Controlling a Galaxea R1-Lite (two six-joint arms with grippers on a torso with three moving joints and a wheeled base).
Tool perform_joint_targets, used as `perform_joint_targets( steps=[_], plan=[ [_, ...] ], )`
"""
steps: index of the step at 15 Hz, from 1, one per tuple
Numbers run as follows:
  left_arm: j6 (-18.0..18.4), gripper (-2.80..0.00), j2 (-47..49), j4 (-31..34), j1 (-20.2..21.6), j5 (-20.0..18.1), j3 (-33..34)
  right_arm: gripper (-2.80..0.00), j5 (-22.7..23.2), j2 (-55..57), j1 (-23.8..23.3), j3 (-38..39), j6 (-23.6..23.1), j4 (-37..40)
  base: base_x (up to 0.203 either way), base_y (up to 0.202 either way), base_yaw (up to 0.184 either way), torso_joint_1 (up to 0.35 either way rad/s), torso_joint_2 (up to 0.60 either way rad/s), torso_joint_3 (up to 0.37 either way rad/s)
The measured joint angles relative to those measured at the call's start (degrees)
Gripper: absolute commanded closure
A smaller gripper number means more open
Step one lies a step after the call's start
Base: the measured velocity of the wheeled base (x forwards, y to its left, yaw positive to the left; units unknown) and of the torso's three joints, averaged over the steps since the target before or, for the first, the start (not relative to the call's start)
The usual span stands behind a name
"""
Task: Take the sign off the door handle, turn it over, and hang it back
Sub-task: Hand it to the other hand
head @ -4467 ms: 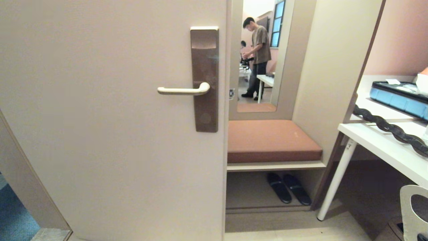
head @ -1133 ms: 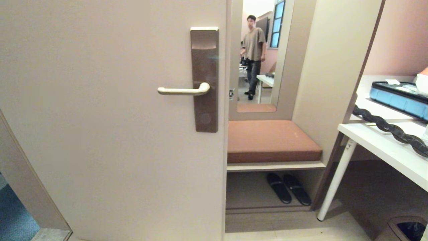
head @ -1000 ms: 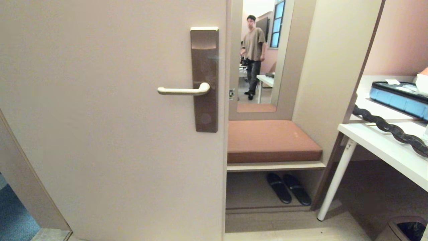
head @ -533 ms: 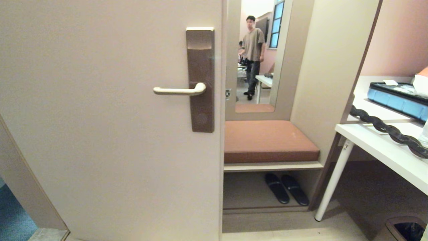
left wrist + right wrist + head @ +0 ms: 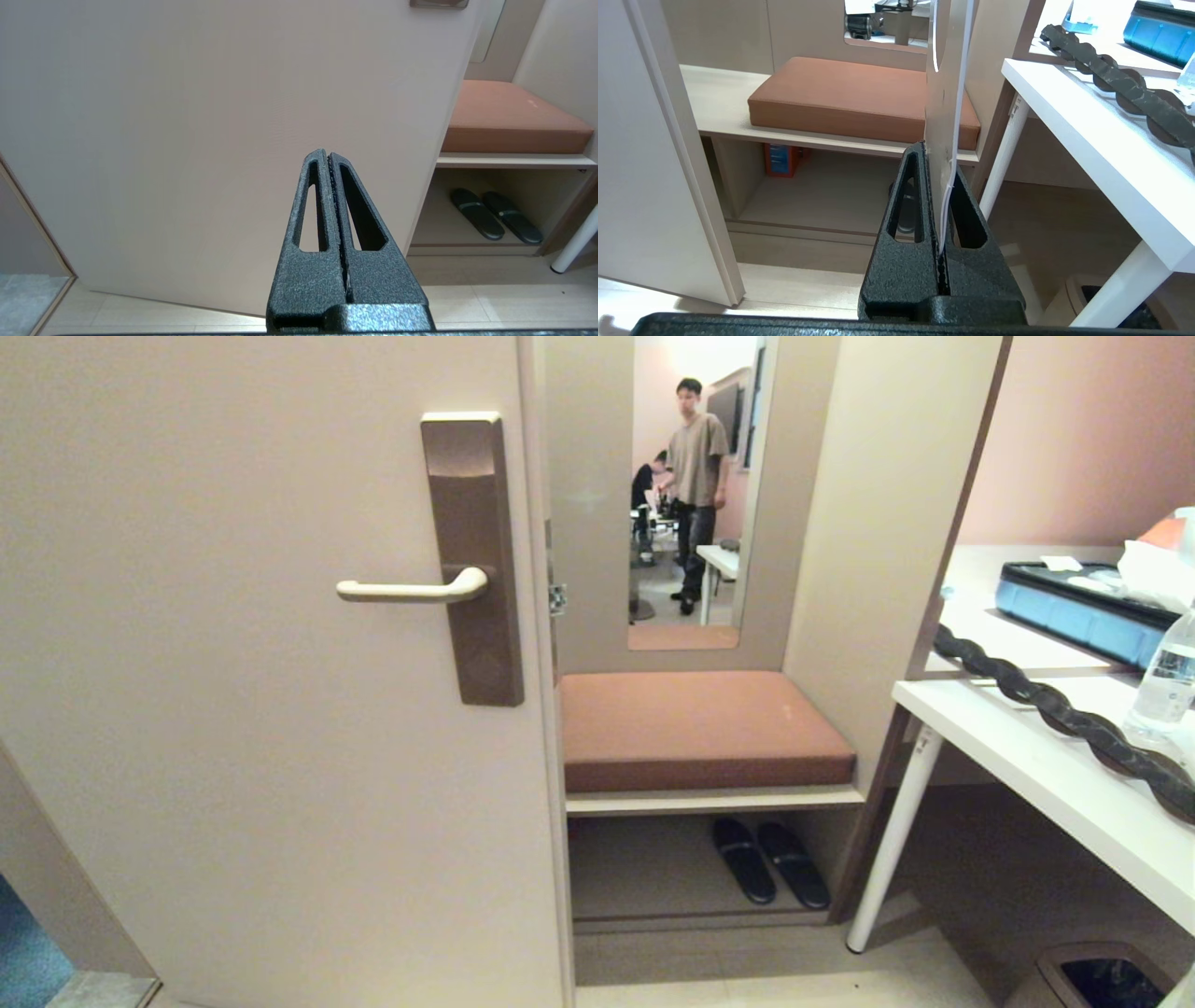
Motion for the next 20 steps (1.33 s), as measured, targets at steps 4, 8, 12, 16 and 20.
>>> perform_joint_targets(
  steps=[4, 8, 12, 16, 20],
  plan=[
    [0.1, 0.0, 0.0, 0.0, 0.0, 0.0, 0.0, 0.0, 0.0, 0.0, 0.0, 0.0, 0.0, 0.0, 0.0, 0.0, 0.0, 0.0, 0.0, 0.0],
    [0.0, 0.0, 0.0, 0.0, 0.0, 0.0, 0.0, 0.0, 0.0, 0.0, 0.0, 0.0, 0.0, 0.0, 0.0, 0.0, 0.0, 0.0, 0.0, 0.0],
    [0.0, 0.0, 0.0, 0.0, 0.0, 0.0, 0.0, 0.0, 0.0, 0.0, 0.0, 0.0, 0.0, 0.0, 0.0, 0.0, 0.0, 0.0, 0.0, 0.0],
    [0.0, 0.0, 0.0, 0.0, 0.0, 0.0, 0.0, 0.0, 0.0, 0.0, 0.0, 0.0, 0.0, 0.0, 0.0, 0.0, 0.0, 0.0, 0.0, 0.0],
    [0.9, 0.0, 0.0, 0.0, 0.0, -0.3, 0.0, 0.0, 0.0, 0.0, 0.0, 0.0, 0.0, 0.0, 0.0, 0.0, 0.0, 0.0, 0.0, 0.0]
  ],
)
